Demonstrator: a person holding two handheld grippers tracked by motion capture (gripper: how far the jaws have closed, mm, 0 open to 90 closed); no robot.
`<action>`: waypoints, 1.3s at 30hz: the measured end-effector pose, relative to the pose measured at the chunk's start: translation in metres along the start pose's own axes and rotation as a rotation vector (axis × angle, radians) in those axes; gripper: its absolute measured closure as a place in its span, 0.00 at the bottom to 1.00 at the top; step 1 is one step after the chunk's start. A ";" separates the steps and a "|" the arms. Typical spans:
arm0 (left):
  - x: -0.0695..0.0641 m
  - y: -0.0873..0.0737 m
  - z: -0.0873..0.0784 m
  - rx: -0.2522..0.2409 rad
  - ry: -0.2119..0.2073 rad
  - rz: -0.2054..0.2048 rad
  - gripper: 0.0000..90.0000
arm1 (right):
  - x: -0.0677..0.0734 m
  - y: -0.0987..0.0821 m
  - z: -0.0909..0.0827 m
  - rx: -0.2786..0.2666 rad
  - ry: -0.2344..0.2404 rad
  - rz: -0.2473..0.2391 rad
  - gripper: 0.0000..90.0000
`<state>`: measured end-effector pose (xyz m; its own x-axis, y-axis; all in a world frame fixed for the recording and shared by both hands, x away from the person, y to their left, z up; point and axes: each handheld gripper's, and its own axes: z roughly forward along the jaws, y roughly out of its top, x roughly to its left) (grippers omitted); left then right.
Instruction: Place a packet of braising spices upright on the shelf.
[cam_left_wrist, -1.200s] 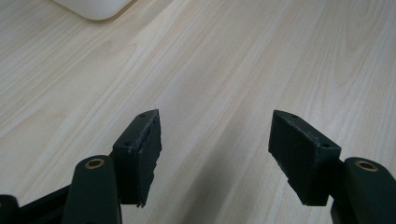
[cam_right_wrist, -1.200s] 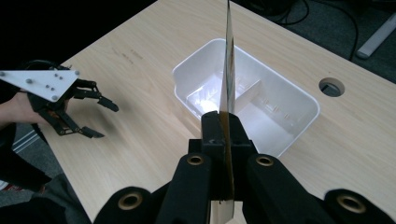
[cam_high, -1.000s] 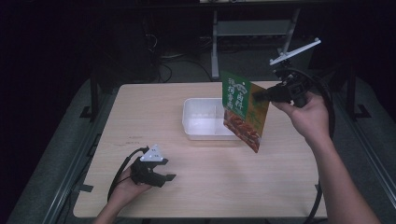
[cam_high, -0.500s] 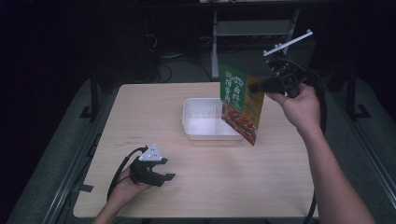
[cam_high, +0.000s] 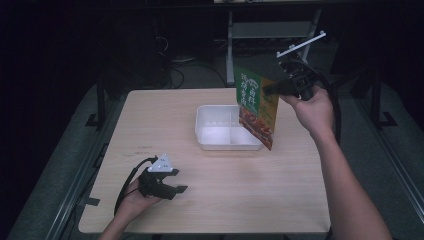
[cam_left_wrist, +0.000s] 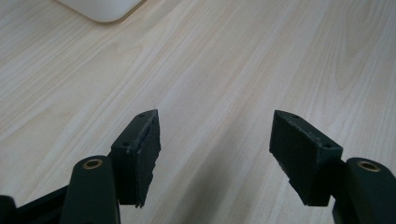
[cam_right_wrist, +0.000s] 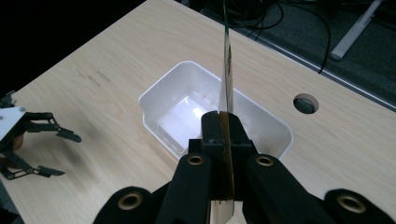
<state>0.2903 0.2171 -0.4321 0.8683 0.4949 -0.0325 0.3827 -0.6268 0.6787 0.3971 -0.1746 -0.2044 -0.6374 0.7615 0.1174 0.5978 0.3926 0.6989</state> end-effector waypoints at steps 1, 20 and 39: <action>0.000 0.000 0.000 0.000 0.000 0.000 0.37 | -0.001 0.001 0.001 -0.001 -0.001 0.001 1.00; 0.000 0.000 -0.001 -0.006 0.002 0.001 0.37 | -0.005 0.013 0.032 0.005 -0.049 0.010 1.00; 0.000 0.000 -0.001 -0.008 0.000 0.000 0.37 | -0.009 0.016 0.052 -0.003 -0.080 0.004 1.00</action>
<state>0.2899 0.2173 -0.4314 0.8684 0.4948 -0.0329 0.3804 -0.6220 0.6844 0.4377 -0.1478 -0.2312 -0.5940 0.8020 0.0637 0.5986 0.3877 0.7009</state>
